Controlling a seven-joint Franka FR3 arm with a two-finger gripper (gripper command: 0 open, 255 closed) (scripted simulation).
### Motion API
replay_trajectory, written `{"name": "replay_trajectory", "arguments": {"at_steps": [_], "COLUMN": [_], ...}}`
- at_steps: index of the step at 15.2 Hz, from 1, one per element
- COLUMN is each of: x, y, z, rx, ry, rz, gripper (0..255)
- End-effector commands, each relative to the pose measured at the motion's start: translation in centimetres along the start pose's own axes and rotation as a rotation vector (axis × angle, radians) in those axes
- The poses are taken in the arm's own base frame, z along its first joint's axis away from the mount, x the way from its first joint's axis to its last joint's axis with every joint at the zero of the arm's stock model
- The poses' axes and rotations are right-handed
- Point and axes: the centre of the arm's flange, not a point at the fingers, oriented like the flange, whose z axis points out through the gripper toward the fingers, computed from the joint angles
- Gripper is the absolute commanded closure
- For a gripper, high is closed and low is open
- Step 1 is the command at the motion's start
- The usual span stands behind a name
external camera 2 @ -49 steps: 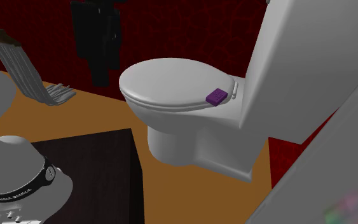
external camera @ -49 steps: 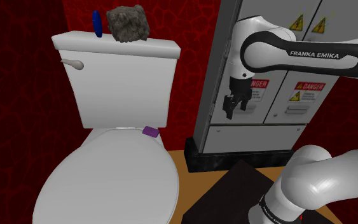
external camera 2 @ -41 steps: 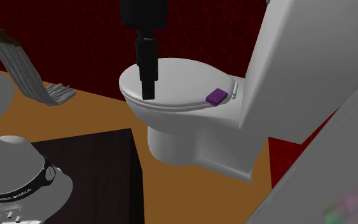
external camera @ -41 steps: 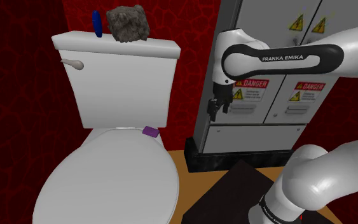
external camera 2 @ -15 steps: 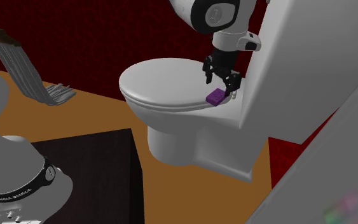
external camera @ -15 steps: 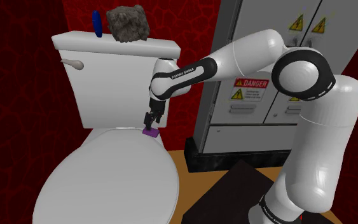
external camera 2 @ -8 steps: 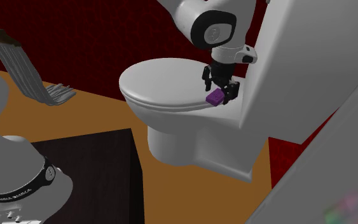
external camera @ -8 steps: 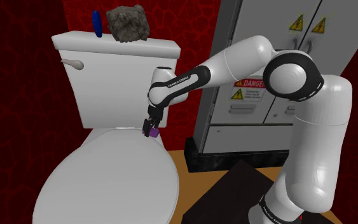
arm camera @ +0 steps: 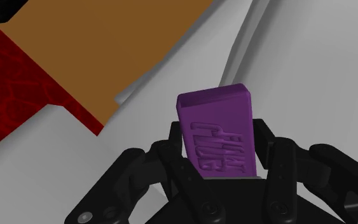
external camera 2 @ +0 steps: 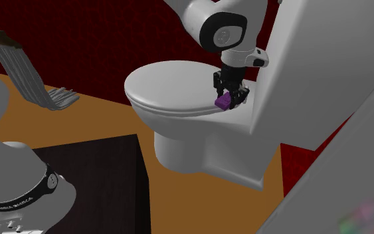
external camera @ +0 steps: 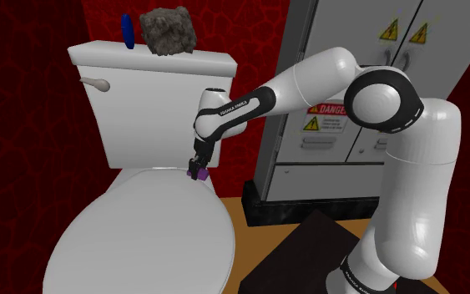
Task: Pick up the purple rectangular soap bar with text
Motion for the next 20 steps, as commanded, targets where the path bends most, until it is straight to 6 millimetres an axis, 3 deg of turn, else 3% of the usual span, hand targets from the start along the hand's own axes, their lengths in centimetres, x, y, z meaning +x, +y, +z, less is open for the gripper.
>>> {"name": "replay_trajectory", "arguments": {"at_steps": [1, 3, 18, 20], "x": [0.0, -0.1, 0.6, 0.6], "y": [0.0, 0.1, -0.8, -0.8], "z": [0.1, 0.1, -7.7, -7.8], "rx": [0.000, 0.000, 0.000, 0.000], "ry": [0.000, 0.000, 0.000, 0.000], "rz": [0.000, 0.000, 0.000, 0.000], "gripper": [255, 255, 255, 255]}}
